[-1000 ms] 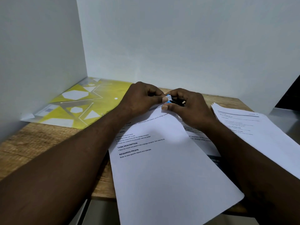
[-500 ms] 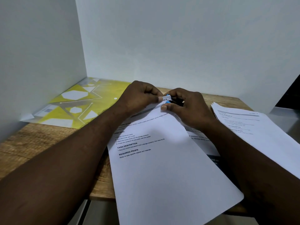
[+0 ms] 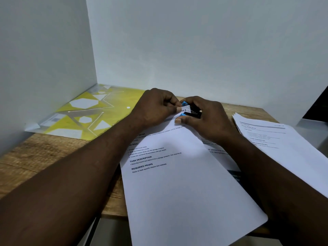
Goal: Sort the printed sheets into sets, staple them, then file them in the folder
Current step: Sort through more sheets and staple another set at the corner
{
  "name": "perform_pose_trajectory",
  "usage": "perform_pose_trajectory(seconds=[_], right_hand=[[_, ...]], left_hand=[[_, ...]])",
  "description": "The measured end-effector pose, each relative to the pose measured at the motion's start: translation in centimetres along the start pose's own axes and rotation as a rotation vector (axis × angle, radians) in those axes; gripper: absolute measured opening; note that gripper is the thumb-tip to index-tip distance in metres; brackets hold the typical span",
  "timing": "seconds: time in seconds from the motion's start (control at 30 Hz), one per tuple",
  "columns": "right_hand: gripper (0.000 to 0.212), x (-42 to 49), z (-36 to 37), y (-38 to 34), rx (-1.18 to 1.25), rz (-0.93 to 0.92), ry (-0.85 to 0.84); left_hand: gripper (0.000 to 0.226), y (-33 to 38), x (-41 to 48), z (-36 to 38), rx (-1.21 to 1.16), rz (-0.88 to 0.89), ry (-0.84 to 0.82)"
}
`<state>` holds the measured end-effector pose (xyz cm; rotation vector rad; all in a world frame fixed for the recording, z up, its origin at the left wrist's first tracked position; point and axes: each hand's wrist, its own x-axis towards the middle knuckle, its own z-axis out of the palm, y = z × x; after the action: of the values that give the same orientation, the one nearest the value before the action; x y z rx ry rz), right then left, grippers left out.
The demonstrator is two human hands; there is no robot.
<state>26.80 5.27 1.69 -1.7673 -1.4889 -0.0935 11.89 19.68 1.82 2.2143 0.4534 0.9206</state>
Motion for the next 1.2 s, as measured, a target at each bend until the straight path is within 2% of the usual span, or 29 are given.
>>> perform_pose_trajectory(seconds=[0.13,0.3,0.5,0.63,0.83,1.2], right_hand=[[0.050,0.11,0.10,-0.02,-0.013,-0.018,0.018],[0.035,0.13,-0.03,-0.13,-0.032,-0.028,-0.005],[0.037,0.23,-0.08,-0.40,-0.061,-0.049,0.000],[0.032,0.35,-0.04,-0.48,-0.082,-0.072,-0.015],[0.039,0.41,0.15,-0.36,-0.050,-0.062,-0.008],[0.037,0.60,0.51,-0.23,-0.063,-0.047,0.020]], left_hand=[[0.011,0.04,0.02,0.12,0.014,0.019,-0.013],[0.012,0.26,-0.16,0.20,0.060,0.063,-0.005],[0.020,0.41,-0.30,0.09,0.040,0.081,0.008],[0.018,0.49,-0.35,0.12,0.048,0.083,0.006],[0.016,0.29,-0.30,0.02,0.054,0.084,0.013],[0.016,0.09,-0.23,0.10,0.030,0.074,-0.005]])
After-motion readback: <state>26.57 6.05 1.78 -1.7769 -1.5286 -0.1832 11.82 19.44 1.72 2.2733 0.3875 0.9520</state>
